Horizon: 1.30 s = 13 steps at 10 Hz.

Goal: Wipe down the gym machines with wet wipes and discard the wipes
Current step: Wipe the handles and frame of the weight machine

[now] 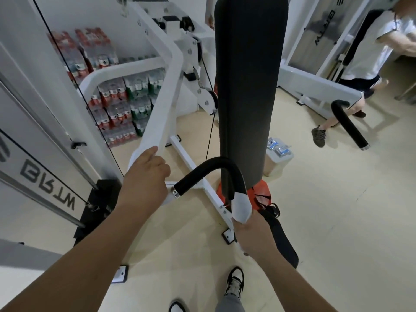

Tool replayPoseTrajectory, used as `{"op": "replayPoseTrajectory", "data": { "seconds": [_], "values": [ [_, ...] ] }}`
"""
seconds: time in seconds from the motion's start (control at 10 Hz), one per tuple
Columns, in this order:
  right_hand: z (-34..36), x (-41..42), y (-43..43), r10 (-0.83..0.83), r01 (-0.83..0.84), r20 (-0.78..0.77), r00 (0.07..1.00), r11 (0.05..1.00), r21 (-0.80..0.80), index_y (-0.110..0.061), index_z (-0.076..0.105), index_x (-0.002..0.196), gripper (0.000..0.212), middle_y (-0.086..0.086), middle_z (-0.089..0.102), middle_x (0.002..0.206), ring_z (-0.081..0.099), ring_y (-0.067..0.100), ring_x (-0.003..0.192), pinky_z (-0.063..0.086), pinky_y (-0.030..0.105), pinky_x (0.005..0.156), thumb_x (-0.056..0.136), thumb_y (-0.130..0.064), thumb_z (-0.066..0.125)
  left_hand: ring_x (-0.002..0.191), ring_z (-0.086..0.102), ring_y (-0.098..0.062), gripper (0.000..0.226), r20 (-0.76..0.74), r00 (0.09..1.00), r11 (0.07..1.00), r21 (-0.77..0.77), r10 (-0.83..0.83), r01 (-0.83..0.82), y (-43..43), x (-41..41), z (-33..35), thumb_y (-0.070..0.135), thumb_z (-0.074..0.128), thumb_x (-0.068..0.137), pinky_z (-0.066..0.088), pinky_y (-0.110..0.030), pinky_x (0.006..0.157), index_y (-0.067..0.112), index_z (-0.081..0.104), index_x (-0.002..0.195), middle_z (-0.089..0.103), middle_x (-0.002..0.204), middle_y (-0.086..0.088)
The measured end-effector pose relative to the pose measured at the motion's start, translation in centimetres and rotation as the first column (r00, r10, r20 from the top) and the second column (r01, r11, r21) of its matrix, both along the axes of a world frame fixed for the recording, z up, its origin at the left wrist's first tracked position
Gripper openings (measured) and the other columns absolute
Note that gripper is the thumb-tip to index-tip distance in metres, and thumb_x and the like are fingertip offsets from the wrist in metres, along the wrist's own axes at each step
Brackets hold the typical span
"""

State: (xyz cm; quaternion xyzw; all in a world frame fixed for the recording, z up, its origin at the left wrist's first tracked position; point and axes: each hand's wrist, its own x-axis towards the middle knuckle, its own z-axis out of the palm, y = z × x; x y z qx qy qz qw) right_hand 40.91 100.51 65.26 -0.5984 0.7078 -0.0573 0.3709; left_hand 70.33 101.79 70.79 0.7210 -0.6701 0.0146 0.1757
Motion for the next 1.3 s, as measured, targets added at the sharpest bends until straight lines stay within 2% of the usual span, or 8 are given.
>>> {"op": "replayPoseTrajectory", "data": {
  "seconds": [0.1,0.2,0.4,0.6,0.8,1.0,1.2,1.3],
  "values": [
    [0.3,1.0,-1.5,0.110,-0.110,-0.016,0.994,0.994,-0.018,-0.026,0.058,0.099,0.003,0.000,0.067,0.093,0.066,0.020,0.084,0.056,0.033,0.079,0.097,-0.025,0.056,0.131,0.054,-0.037,0.033,0.021,1.000,1.000,-0.020,0.005,-0.005,-0.1,-0.2,0.1,-0.019,0.070,0.057,0.051,-0.047,0.103,0.007,0.077,0.076,0.072,0.088,-0.007],
    [2.0,3.7,-6.5,0.032,-0.035,-0.040,0.999,0.996,-0.088,-0.017,0.062,0.110,0.018,-0.005,0.060,0.086,0.062,0.016,0.083,0.057,0.032,0.084,0.097,-0.029,0.062,0.132,0.053,-0.038,0.033,0.041,0.999,1.000,-0.002,-0.007,0.007,-0.2,0.0,0.1,-0.018,0.069,0.058,0.047,-0.049,0.108,0.006,0.077,0.078,0.072,0.089,-0.009],
    [3.6,5.6,-8.6,0.052,-0.055,-0.019,0.998,0.961,-0.271,-0.017,0.055,0.100,0.014,-0.001,0.059,0.080,0.058,0.013,0.069,0.042,0.025,0.058,0.096,-0.027,0.063,0.134,0.053,-0.034,0.034,0.004,1.000,0.999,-0.026,-0.024,0.024,0.2,0.3,-0.1,-0.018,0.070,0.062,0.043,-0.045,0.113,0.009,0.078,0.080,0.074,0.095,-0.007],
    [0.5,0.4,-0.2,0.086,-0.087,-0.014,0.996,0.983,-0.163,-0.028,0.052,0.117,0.021,-0.005,0.065,0.095,0.066,0.018,0.085,0.059,0.041,0.078,0.097,-0.035,0.055,0.133,0.053,-0.031,0.029,0.019,1.000,1.000,0.017,-0.015,0.015,-0.3,0.7,-0.8,-0.013,0.067,0.066,0.040,-0.045,0.116,0.009,0.078,0.082,0.073,0.097,-0.006],
    [1.2,2.2,-4.1,0.102,-0.109,-0.082,0.991,0.991,-0.079,-0.015,0.060,0.120,0.027,-0.001,0.065,0.102,0.065,0.020,0.091,0.058,0.036,0.088,0.096,-0.029,0.062,0.115,0.064,-0.034,0.025,0.083,0.995,0.998,0.018,-0.055,0.054,-0.9,0.8,-1.1,0.005,0.057,0.069,0.035,-0.045,0.118,0.007,0.077,0.082,0.071,0.090,-0.007],
    [4.3,6.5,-10.1,0.071,-0.075,-0.025,0.997,0.963,-0.258,-0.016,0.061,0.113,0.021,0.001,0.064,0.092,0.063,0.019,0.082,0.054,0.036,0.074,0.092,-0.022,0.060,0.122,0.061,-0.035,0.022,0.057,0.998,0.997,-0.066,-0.031,0.035,-0.2,0.1,-0.3,-0.007,0.067,0.065,0.035,-0.042,0.119,0.005,0.077,0.080,0.072,0.087,-0.009],
    [1.9,2.5,-3.2,0.055,-0.068,-0.060,0.997,0.966,-0.248,-0.019,0.049,0.108,0.023,-0.001,0.063,0.088,0.064,0.021,0.077,0.058,0.043,0.070,0.090,-0.033,0.055,0.132,0.052,-0.038,0.028,0.033,0.999,0.997,-0.076,-0.029,0.031,0.6,-0.3,-0.1,-0.009,0.069,0.070,0.047,-0.051,0.107,0.002,0.076,0.095,0.069,0.120,-0.017],
    [-0.3,0.3,-0.4,0.048,-0.061,-0.086,0.995,0.985,-0.161,-0.016,0.047,0.104,0.020,-0.003,0.059,0.083,0.061,0.017,0.074,0.055,0.038,0.071,0.093,-0.027,0.060,0.119,0.056,-0.039,0.026,0.063,0.998,0.990,-0.134,-0.029,0.038,0.7,-0.5,0.5,-0.005,0.067,0.070,0.048,-0.051,0.097,0.001,0.075,0.094,0.067,0.116,-0.018]
  ]
}}
